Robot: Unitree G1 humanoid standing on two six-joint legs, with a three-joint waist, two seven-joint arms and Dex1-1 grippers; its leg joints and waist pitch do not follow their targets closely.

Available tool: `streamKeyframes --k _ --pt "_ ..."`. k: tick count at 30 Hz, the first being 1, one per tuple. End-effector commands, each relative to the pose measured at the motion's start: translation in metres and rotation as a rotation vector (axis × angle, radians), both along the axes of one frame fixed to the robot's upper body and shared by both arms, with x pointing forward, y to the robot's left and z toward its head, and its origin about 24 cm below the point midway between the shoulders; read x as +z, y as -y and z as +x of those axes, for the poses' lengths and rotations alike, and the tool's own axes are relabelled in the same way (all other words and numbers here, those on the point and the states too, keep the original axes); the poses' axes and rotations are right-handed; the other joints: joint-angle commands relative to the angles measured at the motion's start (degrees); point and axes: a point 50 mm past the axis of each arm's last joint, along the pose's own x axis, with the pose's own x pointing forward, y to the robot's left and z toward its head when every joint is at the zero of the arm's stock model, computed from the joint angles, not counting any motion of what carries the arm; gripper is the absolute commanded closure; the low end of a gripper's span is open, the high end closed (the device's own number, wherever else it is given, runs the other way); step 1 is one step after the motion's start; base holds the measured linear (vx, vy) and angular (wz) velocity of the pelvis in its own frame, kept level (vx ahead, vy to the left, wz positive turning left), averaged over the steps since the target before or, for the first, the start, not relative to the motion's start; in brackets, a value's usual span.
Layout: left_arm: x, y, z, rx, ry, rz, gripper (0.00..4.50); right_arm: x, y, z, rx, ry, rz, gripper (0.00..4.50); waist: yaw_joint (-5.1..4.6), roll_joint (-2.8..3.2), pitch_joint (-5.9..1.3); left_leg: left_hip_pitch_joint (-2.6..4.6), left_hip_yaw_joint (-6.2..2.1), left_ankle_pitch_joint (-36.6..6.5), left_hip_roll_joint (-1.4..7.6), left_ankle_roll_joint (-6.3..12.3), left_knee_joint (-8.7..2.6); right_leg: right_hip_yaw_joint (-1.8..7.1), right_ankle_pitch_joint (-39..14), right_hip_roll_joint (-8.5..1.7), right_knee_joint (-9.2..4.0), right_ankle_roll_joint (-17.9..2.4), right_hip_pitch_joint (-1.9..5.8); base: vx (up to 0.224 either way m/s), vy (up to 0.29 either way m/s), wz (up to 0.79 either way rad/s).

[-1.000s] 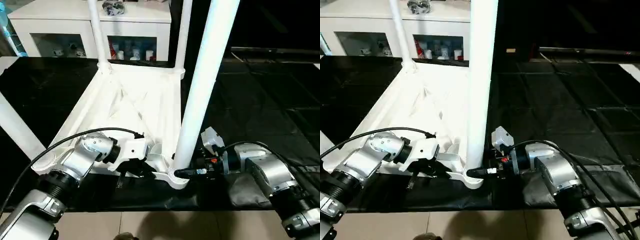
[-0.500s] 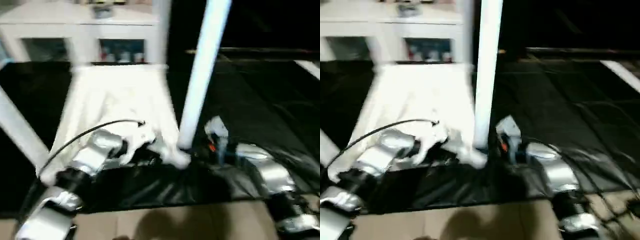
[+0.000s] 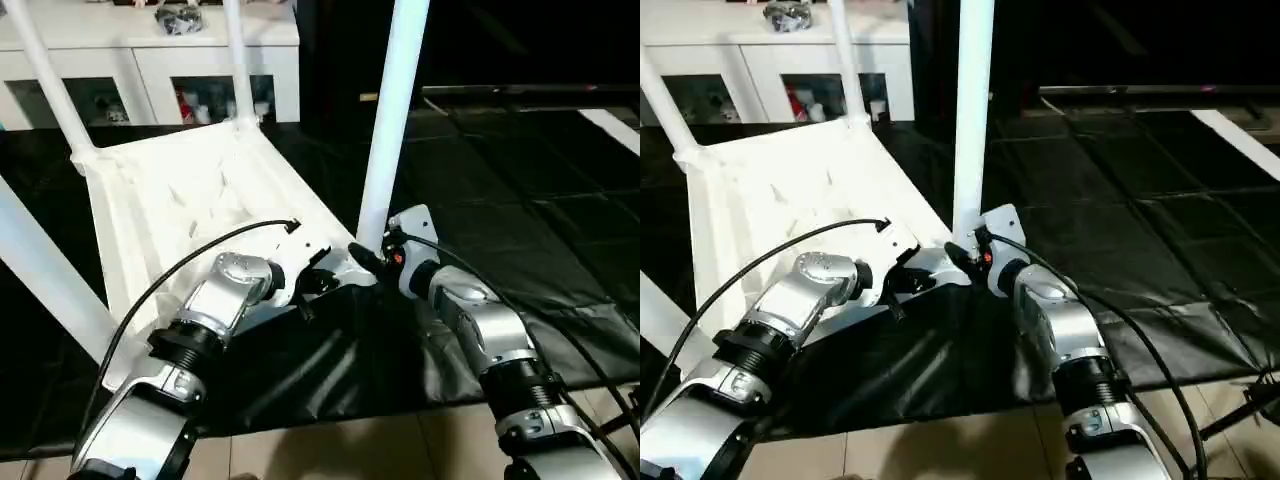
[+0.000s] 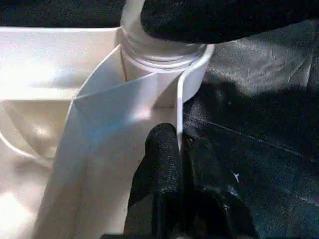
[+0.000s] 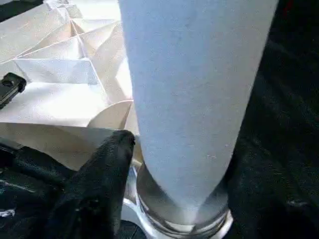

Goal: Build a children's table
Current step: Rotate leg to tighten

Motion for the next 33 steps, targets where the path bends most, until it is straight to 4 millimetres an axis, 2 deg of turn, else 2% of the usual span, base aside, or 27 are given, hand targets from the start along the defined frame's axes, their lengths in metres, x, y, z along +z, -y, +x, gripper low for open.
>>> streamKeyframes --k 1,3,5,6,8,9,10,13,16,19,22,27,28,32,33 --pt "0.003 0.015 -0.004 -0.100 0.022 -0.027 4.50 -0.010 -0.026 -0.015 0.171 -0.047 0.036 1.28 0.20 -0.95 -2.75 0.97 -0.95 -13.06 1.77 0.89 -3.77 1.81 -8.78 -2.84 -5.39 -10.44 1.46 0.000 0.000 0.00" --pt "0.003 0.011 -0.006 -0.131 0.032 -0.021 4.50 -0.008 -0.019 -0.018 0.196 -0.034 0.047 1.05 0.27 -0.81 -2.80 1.08 -1.05 -13.58 1.91 0.47 -3.89 1.86 -8.98 -2.80 -5.39 -10.12 1.41 0.000 0.000 0.00" --pt "0.002 0.002 -0.010 -0.211 0.035 -0.017 4.50 -0.005 -0.001 -0.026 0.281 -0.022 0.061 0.84 0.32 -0.62 -2.89 1.11 -1.03 -13.36 1.97 0.65 -3.87 1.83 -6.96 -2.71 -5.25 -10.40 1.50 0.000 0.000 0.00" --pt "0.003 -0.001 -0.013 -0.255 0.033 -0.020 4.50 -0.003 0.006 -0.029 0.323 -0.018 0.061 0.74 0.61 -0.76 -3.06 1.02 -0.97 -11.76 1.98 1.65 -3.63 1.79 -2.80 -2.66 -4.93 -10.84 1.80 0.000 0.000 0.00" --pt "0.003 -0.003 -0.014 -0.280 0.030 -0.022 4.50 -0.003 0.010 -0.031 0.345 -0.017 0.059 0.63 0.70 -0.75 -3.15 1.03 -0.85 -9.96 1.98 2.71 -3.47 1.68 0.72 -2.58 -4.53 -11.86 1.72 0.000 0.000 0.00" --pt "0.003 -0.003 -0.015 -0.289 0.028 -0.020 4.50 -0.002 0.012 -0.032 0.354 -0.017 0.055 0.63 0.68 -0.80 -3.17 0.93 -0.79 -9.57 1.91 2.95 -3.39 1.68 1.36 -2.61 -4.45 -12.23 1.77 0.000 0.000 0.00" --pt "0.004 -0.010 -0.017 -0.350 0.012 -0.003 4.50 0.000 0.025 -0.035 0.412 -0.020 0.027 0.54 0.85 -0.85 -3.14 1.03 -0.81 -9.38 1.93 3.00 -3.39 1.56 0.99 -2.65 -4.57 -12.63 1.88 0.000 0.000 0.00" --pt "0.005 -0.013 -0.018 -0.383 0.005 0.011 4.50 0.001 0.031 -0.036 0.439 -0.023 0.016 0.23 1.08 -0.74 -3.20 0.92 -0.65 -8.71 2.04 3.68 -3.19 1.57 2.32 -2.65 -4.20 -13.46 1.77 0.000 0.000 0.00" --pt "0.005 -0.022 -0.026 -0.550 -0.026 0.079 4.50 0.013 0.046 -0.040 0.577 -0.038 0.010 0.12 1.75 -0.75 -3.32 1.06 -0.58 -8.51 2.24 4.07 -2.98 1.51 2.75 -2.61 -4.02 -13.94 1.80 0.000 0.000 0.00" --pt "0.005 -0.023 -0.030 -0.628 -0.044 0.098 4.50 0.016 0.049 -0.042 0.646 -0.050 -0.006 0.12 2.29 -0.85 -3.31 1.07 -0.46 -7.99 2.34 4.38 -2.91 1.44 3.75 -2.69 -3.76 -14.67 1.60 0.000 0.000 0.00" --pt "0.005 -0.023 -0.035 -0.713 -0.052 0.130 4.50 0.017 0.049 -0.045 0.755 -0.062 -0.054 0.12 2.96 -0.97 -3.30 1.17 -0.47 -8.45 2.40 4.09 -2.85 1.43 2.34 -2.80 -3.73 -14.87 1.53 0.000 0.000 0.00" --pt "0.005 -0.022 -0.038 -0.747 -0.058 0.130 4.50 0.015 0.046 -0.042 0.781 -0.071 -0.049 0.12 3.31 -0.95 -3.21 1.28 -0.45 -9.50 2.48 3.16 -2.97 1.53 0.49 -2.92 -3.79 -14.83 1.33 0.000 0.000 0.00" --pt "0.005 -0.022 -0.038 -0.755 -0.058 0.127 4.50 0.015 0.046 -0.042 0.787 -0.074 -0.042 0.38 3.32 -0.99 -3.18 1.24 -0.50 -10.11 2.51 2.78 -3.06 1.52 -0.56 -2.99 -3.78 -14.88 1.30 0.000 0.000 0.00" --pt "0.006 -0.021 -0.041 -0.781 -0.062 0.120 4.50 0.015 0.041 -0.041 0.826 -0.094 0.011 0.52 3.30 -1.21 -3.15 1.21 -0.53 -11.33 2.53 1.91 -3.20 1.50 -1.67 -2.99 -3.87 -14.76 1.32 0.000 0.000 0.00" --pt "0.005 -0.021 -0.041 -0.781 -0.062 0.120 4.50 0.015 0.041 -0.041 0.833 -0.097 0.012 0.67 3.35 -1.18 -3.22 1.24 -0.54 -11.22 2.52 1.94 -3.15 1.48 -1.27 -2.96 -3.78 -14.79 1.35 0.000 0.000 0.00"
